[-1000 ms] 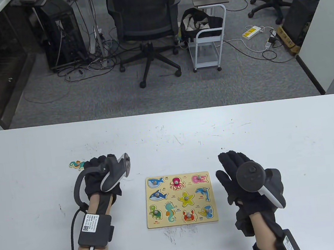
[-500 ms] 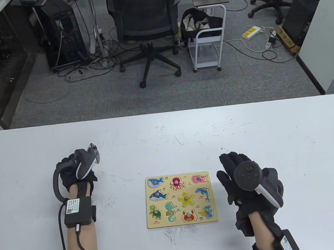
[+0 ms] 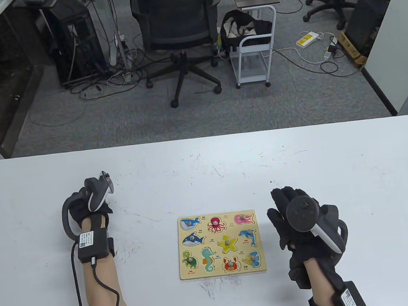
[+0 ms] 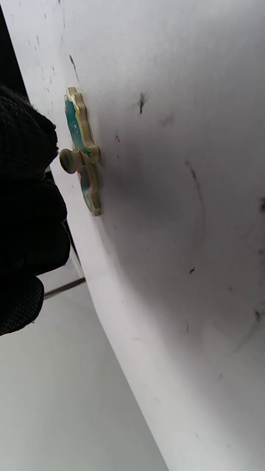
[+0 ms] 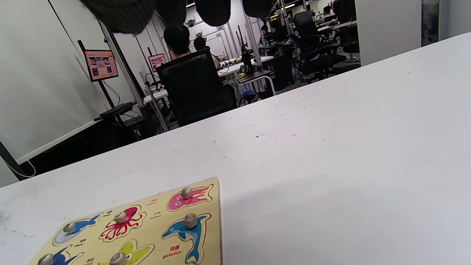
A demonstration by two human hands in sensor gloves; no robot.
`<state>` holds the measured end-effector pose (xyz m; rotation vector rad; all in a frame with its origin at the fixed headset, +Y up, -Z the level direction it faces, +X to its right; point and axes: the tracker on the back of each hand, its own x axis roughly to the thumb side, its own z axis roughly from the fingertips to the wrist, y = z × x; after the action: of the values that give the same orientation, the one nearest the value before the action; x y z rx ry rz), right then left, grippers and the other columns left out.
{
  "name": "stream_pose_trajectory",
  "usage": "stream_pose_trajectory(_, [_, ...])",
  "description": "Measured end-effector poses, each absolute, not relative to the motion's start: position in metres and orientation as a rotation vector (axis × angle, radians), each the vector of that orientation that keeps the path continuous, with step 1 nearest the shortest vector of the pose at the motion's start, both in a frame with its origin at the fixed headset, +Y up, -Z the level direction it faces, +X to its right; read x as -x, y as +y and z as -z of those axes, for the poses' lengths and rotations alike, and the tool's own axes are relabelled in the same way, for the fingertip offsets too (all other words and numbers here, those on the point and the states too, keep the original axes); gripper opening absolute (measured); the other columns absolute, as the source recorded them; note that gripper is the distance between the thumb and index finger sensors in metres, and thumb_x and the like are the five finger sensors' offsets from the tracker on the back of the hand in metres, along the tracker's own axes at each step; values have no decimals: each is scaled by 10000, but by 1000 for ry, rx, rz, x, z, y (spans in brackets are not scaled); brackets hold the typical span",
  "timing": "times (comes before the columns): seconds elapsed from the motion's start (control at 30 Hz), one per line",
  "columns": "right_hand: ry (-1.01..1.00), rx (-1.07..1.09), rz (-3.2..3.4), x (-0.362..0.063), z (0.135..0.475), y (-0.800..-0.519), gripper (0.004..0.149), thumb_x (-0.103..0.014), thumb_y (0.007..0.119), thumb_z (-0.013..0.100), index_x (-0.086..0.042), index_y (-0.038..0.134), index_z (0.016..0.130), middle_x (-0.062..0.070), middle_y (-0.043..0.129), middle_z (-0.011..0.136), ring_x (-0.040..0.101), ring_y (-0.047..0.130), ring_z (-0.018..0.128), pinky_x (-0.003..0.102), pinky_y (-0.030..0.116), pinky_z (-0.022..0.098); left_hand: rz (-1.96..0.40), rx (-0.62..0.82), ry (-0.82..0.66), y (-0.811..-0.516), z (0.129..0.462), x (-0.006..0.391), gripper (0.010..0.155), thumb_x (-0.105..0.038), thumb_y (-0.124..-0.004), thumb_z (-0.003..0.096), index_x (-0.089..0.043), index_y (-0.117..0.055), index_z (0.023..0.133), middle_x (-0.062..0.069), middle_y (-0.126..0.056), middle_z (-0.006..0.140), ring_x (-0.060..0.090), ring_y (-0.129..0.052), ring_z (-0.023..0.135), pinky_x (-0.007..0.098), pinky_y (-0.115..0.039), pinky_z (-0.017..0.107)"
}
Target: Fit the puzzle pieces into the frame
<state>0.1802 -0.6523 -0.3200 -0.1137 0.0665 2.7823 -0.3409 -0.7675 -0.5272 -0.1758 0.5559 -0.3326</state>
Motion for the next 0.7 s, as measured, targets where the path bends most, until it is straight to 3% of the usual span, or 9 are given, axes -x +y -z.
stream_pose_trajectory(0.27, [63, 109, -2800, -178, 320, -653, 603, -517, 766, 456, -368, 613, 1020, -18, 599, 1139, 348, 572, 1077, 573, 449, 798, 379, 198, 549, -782, 532, 341, 497, -502, -799, 484, -499, -705, 972, -180, -851, 1037, 102, -867, 982, 415, -715, 797])
stream_pose_trajectory(0.7, [68, 94, -2790, -177, 320, -654, 602, -517, 765, 455, -367, 615, 1019, -18, 602, 1137, 345, 575, 1077, 573, 453, 797, 441, 95, 477, -768, 521, 328, 449, -482, -830, 461, -482, -776, 906, -177, -934, 937, 88, -940, 890, 411, -758, 754])
